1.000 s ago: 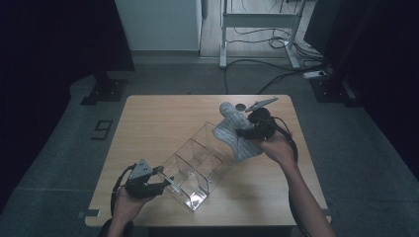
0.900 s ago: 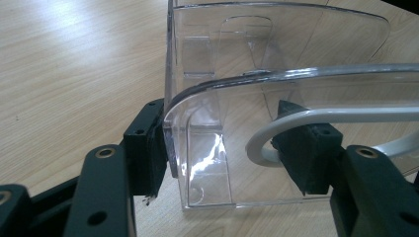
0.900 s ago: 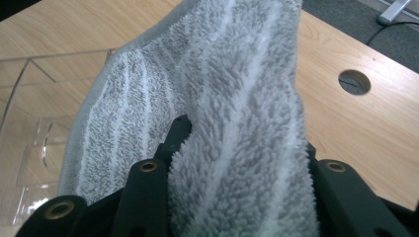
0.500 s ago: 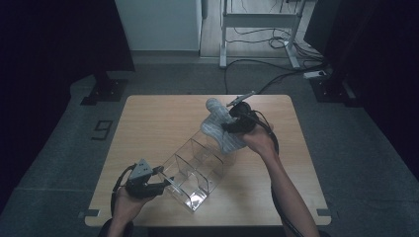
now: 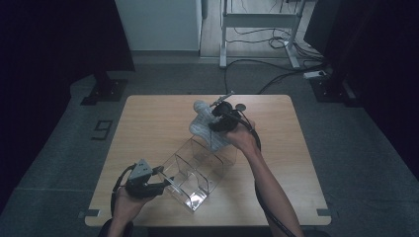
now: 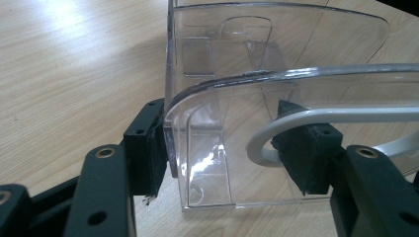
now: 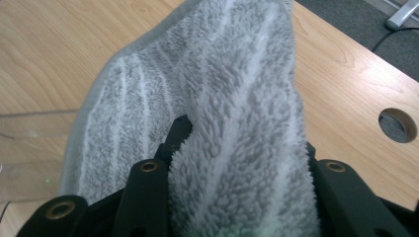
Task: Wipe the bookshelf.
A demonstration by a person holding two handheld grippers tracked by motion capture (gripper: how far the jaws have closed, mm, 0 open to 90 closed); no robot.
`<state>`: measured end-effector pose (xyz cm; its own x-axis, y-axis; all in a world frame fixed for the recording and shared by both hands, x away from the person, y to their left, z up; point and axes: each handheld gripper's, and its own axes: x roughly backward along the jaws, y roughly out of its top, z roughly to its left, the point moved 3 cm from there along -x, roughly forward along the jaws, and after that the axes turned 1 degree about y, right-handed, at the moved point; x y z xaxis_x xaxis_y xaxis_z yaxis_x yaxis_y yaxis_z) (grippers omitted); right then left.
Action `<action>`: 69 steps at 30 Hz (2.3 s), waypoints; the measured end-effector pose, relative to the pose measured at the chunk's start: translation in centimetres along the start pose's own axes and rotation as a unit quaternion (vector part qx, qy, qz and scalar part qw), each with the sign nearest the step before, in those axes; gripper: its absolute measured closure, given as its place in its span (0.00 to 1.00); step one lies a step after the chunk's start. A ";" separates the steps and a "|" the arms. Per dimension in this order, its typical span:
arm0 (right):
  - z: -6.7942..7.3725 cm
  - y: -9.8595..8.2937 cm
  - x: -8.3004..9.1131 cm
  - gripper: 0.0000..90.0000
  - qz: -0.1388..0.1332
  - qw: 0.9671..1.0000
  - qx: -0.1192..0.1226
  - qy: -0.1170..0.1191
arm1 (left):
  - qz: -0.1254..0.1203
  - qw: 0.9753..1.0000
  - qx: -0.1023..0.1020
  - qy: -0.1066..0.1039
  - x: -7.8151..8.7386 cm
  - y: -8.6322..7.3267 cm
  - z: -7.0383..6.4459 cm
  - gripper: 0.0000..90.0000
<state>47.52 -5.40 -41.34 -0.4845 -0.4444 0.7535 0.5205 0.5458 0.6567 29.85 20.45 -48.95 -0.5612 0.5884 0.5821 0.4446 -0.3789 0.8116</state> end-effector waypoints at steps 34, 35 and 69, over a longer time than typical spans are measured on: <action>-0.6 -4.8 2.9 0.65 0.004 1.000 0.009 0.006 | 0.006 1.000 0.009 0.022 0.0 0.2 -0.2 0.48; -0.7 -5.1 3.1 0.65 0.003 1.000 0.009 0.007 | 0.006 1.000 0.009 0.021 0.0 0.2 -0.2 0.48; -0.9 -11.9 3.8 0.67 -0.003 1.000 -0.021 0.015 | -0.003 1.000 0.008 0.007 0.0 -0.1 0.0 0.47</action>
<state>40.12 -14.20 -46.24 -0.4663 -0.4694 0.7498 0.5476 0.5125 0.6614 29.81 20.44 -49.02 -0.5740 0.5808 0.5772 0.4521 -0.3629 0.8148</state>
